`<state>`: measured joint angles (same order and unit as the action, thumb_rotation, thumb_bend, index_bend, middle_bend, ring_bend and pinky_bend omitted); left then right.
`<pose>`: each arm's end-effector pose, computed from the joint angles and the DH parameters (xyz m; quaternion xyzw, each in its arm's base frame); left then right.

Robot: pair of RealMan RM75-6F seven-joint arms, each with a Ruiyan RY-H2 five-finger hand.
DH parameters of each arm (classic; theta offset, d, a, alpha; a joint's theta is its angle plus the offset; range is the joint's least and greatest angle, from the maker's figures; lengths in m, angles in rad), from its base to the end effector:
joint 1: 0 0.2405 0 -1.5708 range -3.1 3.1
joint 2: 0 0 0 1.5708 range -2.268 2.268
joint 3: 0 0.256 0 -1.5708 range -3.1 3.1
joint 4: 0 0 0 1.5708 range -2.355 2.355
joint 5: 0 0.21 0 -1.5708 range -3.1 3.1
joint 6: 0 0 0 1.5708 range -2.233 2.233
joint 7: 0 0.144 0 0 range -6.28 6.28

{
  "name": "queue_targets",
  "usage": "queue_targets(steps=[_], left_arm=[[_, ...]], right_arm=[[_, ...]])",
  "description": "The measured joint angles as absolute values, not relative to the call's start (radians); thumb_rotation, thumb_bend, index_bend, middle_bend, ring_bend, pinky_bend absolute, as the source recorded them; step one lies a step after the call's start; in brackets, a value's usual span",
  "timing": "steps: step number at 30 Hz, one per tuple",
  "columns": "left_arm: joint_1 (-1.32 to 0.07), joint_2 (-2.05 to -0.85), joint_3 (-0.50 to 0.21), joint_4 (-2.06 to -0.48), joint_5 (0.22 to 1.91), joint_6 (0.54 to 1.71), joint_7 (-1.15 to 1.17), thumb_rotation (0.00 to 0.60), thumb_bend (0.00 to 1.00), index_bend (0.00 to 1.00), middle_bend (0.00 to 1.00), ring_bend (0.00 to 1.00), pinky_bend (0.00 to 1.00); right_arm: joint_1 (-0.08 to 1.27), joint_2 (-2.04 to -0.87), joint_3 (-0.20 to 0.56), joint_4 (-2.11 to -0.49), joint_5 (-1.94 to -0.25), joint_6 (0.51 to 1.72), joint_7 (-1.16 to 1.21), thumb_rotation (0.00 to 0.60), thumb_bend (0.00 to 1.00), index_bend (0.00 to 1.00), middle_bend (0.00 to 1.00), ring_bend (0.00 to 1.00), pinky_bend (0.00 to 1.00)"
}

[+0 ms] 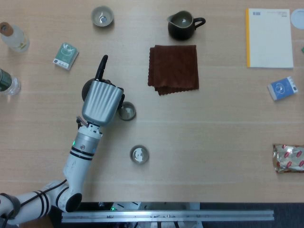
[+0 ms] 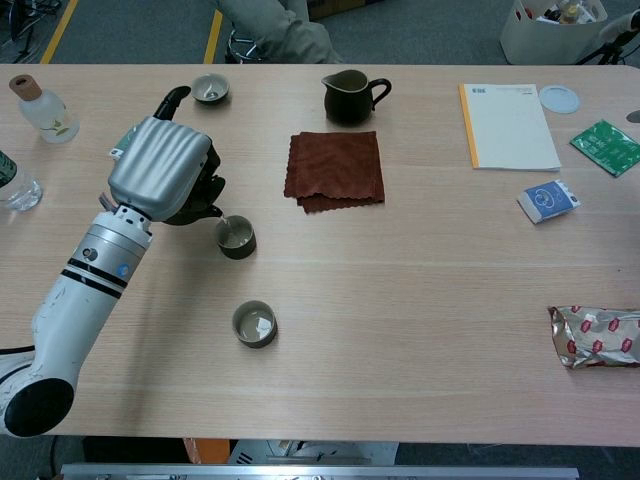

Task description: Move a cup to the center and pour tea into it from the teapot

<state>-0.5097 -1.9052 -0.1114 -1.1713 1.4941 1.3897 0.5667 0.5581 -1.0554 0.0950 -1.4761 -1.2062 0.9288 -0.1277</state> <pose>-0.1588 0.2767 -0.0622 -0.7030 -0.2034 -0.4220 0.5352 -0.2853 -0.3371 0.1575 0.7106 -0.3559 0.2515 0.5524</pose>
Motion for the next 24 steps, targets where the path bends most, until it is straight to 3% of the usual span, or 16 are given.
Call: queue_targets(steps=[24], left_arm=[[-0.51, -1.903, -0.11, -1.141, 1.53, 1.4, 0.569, 0.6, 0.36, 0.94, 1.0, 0.79, 0.07]], right_arm=[[0.551, -1.061, 0.108, -1.474, -1.21, 0.928, -0.139, 0.6, 0.16, 0.16, 0.23, 0.11, 0.15]])
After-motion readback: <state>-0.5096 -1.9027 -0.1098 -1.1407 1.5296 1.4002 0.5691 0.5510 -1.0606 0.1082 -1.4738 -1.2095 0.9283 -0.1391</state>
